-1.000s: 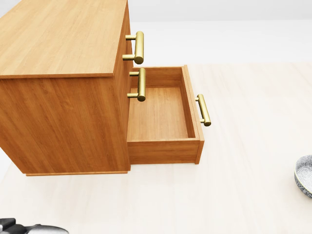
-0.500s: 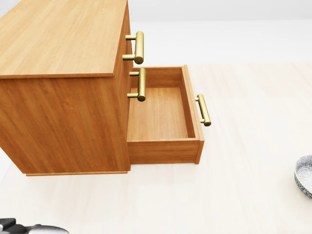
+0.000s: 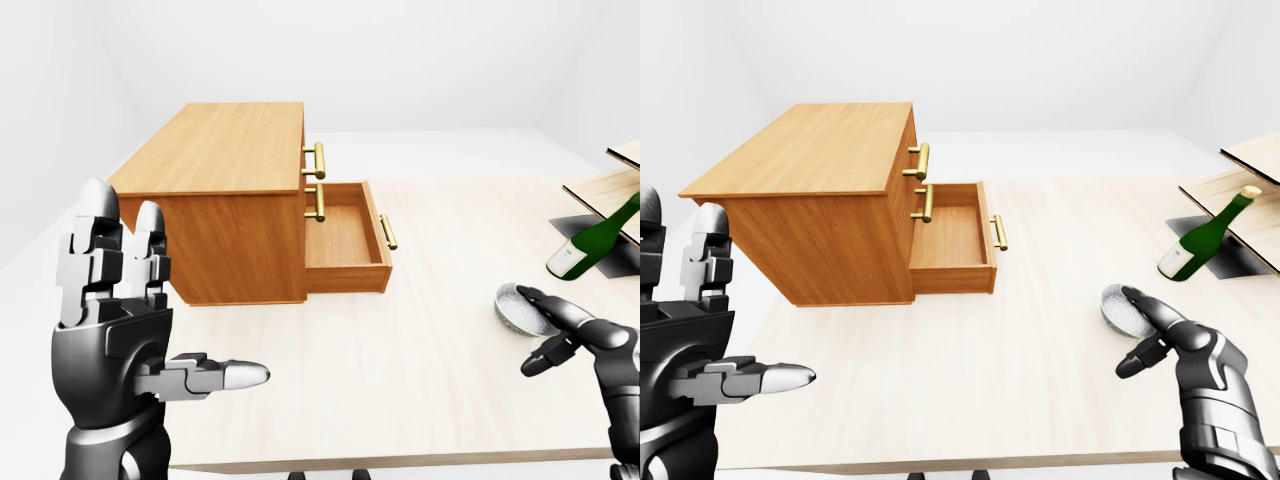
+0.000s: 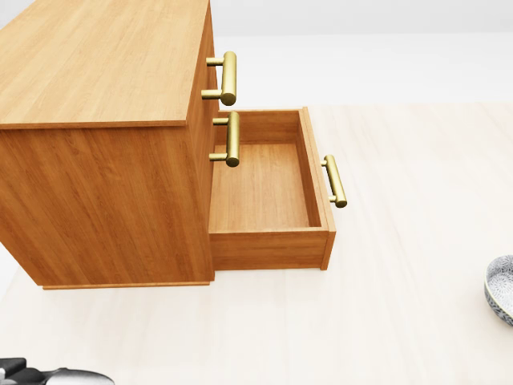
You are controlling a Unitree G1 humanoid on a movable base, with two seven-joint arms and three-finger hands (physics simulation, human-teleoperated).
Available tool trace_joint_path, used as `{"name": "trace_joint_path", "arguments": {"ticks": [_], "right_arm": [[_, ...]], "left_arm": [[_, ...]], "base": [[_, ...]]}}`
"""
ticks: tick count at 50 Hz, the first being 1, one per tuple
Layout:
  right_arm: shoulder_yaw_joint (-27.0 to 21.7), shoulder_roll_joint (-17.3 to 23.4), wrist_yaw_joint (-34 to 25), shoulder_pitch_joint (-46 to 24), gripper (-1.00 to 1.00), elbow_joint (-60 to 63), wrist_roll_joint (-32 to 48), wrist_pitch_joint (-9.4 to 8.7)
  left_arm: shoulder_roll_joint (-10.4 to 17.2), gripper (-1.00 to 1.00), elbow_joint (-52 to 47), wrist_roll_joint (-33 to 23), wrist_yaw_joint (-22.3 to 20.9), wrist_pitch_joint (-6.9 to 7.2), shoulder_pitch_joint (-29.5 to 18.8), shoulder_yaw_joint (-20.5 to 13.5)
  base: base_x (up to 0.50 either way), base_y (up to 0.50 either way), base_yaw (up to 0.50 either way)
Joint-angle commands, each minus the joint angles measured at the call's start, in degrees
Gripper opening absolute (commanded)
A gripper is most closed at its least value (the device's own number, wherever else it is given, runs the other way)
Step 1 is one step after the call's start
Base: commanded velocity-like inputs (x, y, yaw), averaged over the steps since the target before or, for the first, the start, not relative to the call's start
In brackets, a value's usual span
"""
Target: Put the bowl on top of the cabinet.
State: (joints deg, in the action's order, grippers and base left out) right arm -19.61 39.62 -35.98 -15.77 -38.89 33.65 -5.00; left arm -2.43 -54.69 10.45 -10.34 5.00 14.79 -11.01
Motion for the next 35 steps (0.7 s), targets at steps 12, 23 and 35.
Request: {"name": "trace_joint_path", "arguments": {"ticks": [12,23,35], "right_arm": [[3.3,0.0,5.8,-3.1,-0.88,-13.6,-3.6,0.00],[5.3,-0.5,6.3,-2.5,-1.00,-16.6,-5.6,0.00],[5.1,-0.7,5.6,-0.9,-1.00,-15.0,-5.3,0.00]], "left_arm": [[0.0,1.00,0.1,-0.2,0.1,0.00,0.0,0.1],[0.1,1.00,0.6,-0.2,0.0,0.00,-0.1,-0.1],[0.2,1.00,0.4,-0.1,0.2,0.00,-0.6,-0.3]], "base": [[0.00,0.00,0.00],[0.00,0.00,0.00],[0.00,0.00,0.00]]}}
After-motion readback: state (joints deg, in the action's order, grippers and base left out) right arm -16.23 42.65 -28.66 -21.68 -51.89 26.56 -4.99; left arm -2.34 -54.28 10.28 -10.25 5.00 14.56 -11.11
